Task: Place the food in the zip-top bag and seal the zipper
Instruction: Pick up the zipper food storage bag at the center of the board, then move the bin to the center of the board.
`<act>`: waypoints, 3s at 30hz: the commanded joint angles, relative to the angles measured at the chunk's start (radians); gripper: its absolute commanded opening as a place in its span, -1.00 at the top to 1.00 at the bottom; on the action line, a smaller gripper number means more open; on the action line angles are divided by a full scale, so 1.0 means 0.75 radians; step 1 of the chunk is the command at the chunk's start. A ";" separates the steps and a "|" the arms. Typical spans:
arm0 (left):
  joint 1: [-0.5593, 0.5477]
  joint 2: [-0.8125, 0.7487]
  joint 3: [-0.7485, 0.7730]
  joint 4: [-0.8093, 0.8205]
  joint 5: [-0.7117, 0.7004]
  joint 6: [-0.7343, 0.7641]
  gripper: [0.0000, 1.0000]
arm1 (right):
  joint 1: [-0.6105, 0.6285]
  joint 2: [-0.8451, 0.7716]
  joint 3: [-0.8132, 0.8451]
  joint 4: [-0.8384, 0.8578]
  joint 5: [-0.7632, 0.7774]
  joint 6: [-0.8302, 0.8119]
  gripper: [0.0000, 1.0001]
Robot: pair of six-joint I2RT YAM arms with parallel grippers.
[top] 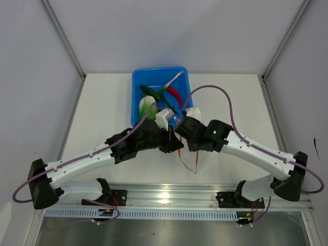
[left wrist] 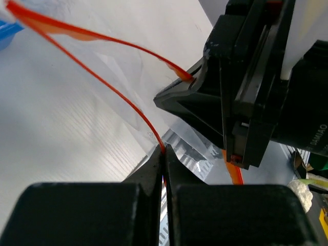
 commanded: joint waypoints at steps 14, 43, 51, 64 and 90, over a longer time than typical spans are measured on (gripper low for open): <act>-0.028 0.160 0.274 0.014 -0.005 0.164 0.05 | -0.295 -0.250 0.161 -0.260 0.238 0.035 1.00; 0.555 0.810 0.803 -0.242 0.206 0.197 0.46 | -0.968 0.037 0.249 0.229 -0.212 -0.372 1.00; 0.555 0.884 0.689 -0.191 0.185 0.193 0.46 | -0.976 0.061 0.241 0.249 -0.208 -0.396 1.00; 0.538 0.776 0.368 -0.074 0.179 0.121 0.53 | -0.995 0.106 0.217 0.280 -0.190 -0.425 1.00; 0.616 0.689 0.779 -0.526 -0.377 0.270 -0.99 | -0.997 0.073 0.127 0.303 -0.219 -0.437 1.00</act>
